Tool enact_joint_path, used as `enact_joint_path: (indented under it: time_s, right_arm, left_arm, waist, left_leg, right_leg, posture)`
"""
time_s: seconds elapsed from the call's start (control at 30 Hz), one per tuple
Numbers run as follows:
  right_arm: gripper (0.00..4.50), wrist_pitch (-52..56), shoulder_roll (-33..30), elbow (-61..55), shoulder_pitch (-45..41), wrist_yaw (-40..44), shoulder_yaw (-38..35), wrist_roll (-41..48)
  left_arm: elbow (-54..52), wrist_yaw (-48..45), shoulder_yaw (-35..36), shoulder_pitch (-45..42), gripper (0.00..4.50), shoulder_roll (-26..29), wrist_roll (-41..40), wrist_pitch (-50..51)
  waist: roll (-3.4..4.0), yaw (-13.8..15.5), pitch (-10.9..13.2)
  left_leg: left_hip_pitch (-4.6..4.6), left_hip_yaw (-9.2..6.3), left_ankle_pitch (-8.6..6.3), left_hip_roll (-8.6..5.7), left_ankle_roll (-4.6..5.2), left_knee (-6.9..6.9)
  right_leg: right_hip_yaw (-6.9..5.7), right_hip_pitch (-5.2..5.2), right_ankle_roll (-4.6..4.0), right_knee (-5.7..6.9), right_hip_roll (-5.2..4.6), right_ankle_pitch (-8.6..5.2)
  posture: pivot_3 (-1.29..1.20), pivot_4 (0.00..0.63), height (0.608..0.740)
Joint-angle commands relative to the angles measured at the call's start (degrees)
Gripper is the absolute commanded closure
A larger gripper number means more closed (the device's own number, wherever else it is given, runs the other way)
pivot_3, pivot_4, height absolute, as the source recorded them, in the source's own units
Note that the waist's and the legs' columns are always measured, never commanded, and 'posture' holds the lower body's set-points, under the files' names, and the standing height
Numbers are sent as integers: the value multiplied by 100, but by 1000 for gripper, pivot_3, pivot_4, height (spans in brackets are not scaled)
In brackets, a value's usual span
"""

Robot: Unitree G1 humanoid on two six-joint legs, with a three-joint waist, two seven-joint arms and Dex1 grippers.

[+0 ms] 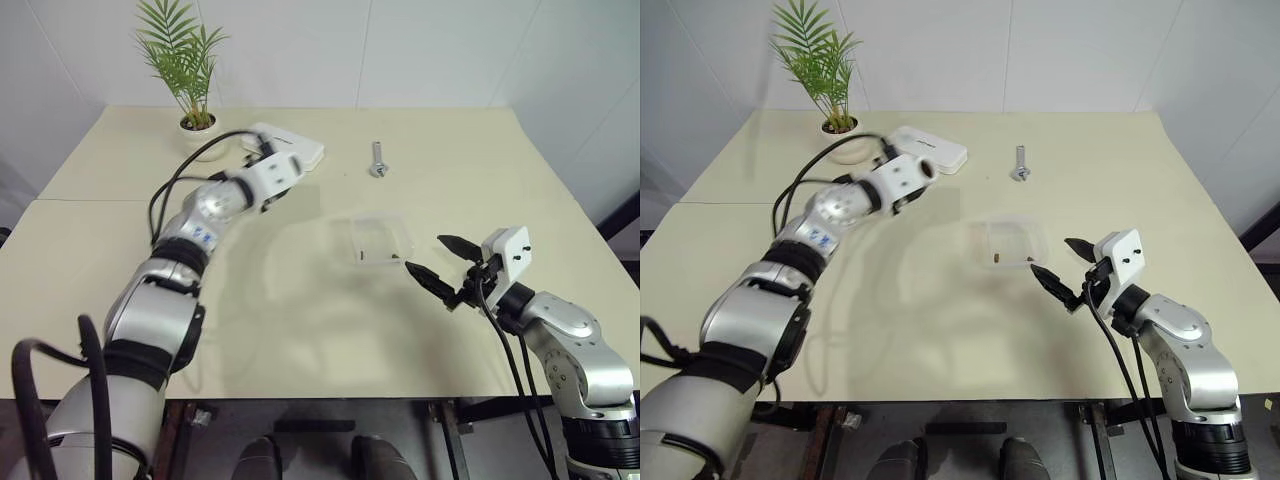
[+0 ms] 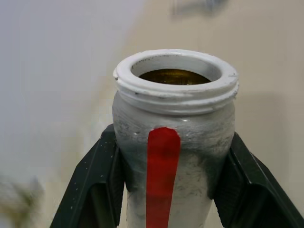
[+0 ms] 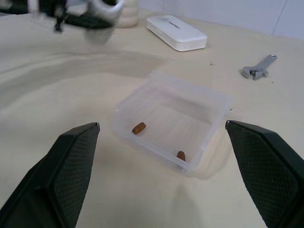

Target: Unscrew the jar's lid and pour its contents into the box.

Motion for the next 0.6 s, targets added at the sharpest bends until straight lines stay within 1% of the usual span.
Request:
enact_joint_path:
  time_s: [0.03,0.1,0.17,0.23,0.3,0.4,0.43,0.5,0.6]
  right_arm:
    - [25,-486,-65,67,-126,243,11,-95]
    - [25,-759,-50,207,-189,374,76,-186]
    - [25,-867,-48,306,-238,502,125,-176]
    - [25,-876,-54,388,-311,658,187,-125]
    - [25,-902,-66,458,-359,766,225,-131]
    - [25,-964,-16,608,-494,843,296,-183]
    - [25,-977,-4,644,-532,872,328,-185]
    - [25,-1006,4,693,-579,943,388,-180]
    - [25,-1032,5,754,-644,1062,472,-199]
  left_arm:
    - [-1339,-248,1130,574,2498,255,-1244,1257]
    - [-2315,-38,1850,1252,2498,368,-1843,2161]
    - [-3158,102,2258,1777,2498,415,-2179,2792]
    - [-3977,373,2893,2387,2498,432,-2599,3104]
    - [-4471,605,3280,2775,2498,444,-2828,3324]
    - [-4743,735,3717,3368,2498,456,-3068,3366]
    - [-4811,728,3774,3576,2498,463,-3043,3157]
    - [-4949,548,3698,4004,2498,477,-2890,2516]
    - [-4980,631,3776,4330,2498,337,-3006,2311]
  waist:
    - [-1,-10,1]
    - [-2,-51,1]
    - [-3,-114,0]
    - [-3,-129,0]
    - [-3,-151,0]
    - [-4,-204,0]
    - [-4,-246,0]
    - [-6,-281,-1]
    - [-8,-291,-2]
  left_leg:
    - [-1,-2,-2,1,4,11]
    - [-1,-5,-12,2,22,30]
    - [5,-8,-10,1,27,39]
    - [21,-11,-5,1,27,37]
    - [40,-16,3,1,28,37]
    - [52,-20,20,2,27,36]
    - [73,-19,23,2,26,33]
    - [133,-16,22,5,25,21]
    - [139,-16,22,14,26,12]
  right_leg:
    - [0,0,0,11,0,0]
    - [2,2,1,30,1,0]
    - [6,7,2,46,1,3]
    - [9,13,0,61,1,4]
    - [9,27,-5,71,3,6]
    - [8,37,-15,73,6,20]
    - [8,55,-17,68,6,23]
    - [4,122,-23,35,6,21]
    - [-5,150,-84,-28,6,24]
  posture:
    - [0,150,740]
    - [0,150,740]
    - [0,150,740]
    - [0,150,740]
    - [0,150,740]
    - [0,150,740]
    - [0,150,740]
    - [0,150,740]
    - [0,150,740]
